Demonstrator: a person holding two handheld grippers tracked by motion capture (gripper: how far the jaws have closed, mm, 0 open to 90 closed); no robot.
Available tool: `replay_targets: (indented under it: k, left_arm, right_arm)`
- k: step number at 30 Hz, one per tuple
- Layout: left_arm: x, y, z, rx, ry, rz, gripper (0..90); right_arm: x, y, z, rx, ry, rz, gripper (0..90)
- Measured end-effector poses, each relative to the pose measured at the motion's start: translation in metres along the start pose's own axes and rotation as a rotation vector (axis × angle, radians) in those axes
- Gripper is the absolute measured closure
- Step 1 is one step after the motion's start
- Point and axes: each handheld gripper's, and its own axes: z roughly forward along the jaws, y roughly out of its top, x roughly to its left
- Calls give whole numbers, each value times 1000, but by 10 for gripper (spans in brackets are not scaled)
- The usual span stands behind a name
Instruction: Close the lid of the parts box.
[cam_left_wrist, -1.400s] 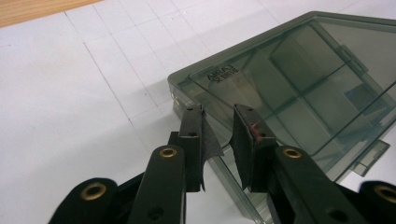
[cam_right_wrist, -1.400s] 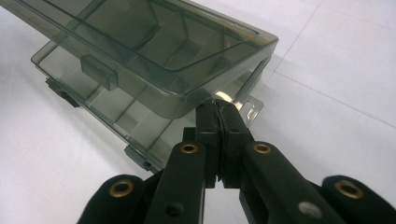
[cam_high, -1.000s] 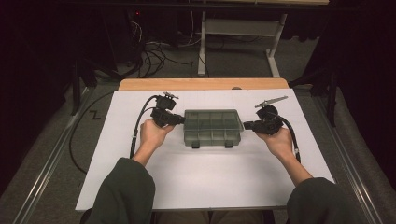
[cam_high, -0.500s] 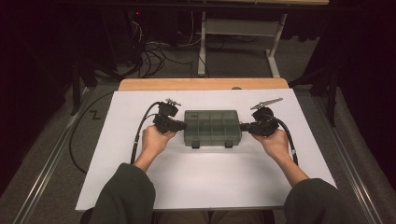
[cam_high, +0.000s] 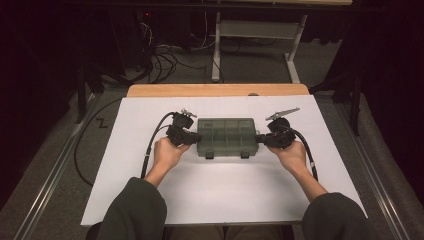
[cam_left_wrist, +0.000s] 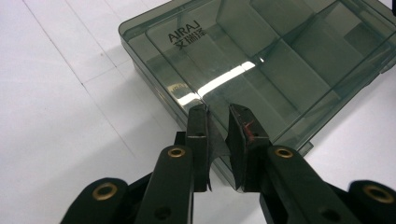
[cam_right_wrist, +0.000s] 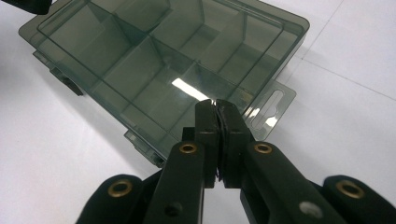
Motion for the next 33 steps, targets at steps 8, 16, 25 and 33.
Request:
replay_targets:
  k: [8, 16, 25, 33]
  left_arm:
    - [0, -3, 2, 4, -2, 1, 781]
    - [2, -2, -6, -23, -1, -6, 653]
    - [1, -3, -11, -62, 41, -8, 502]
    - [4, -4, -18, -57, 53, -22, 442]
  right_arm:
    - [1, -2, 4, 10, -6, -7, 894]
    - [0, -2, -2, -10, -9, 1, 858]
    - [-4, -2, -11, -31, -12, 7, 824]
    - [-4, -3, -16, -46, -13, 7, 800]
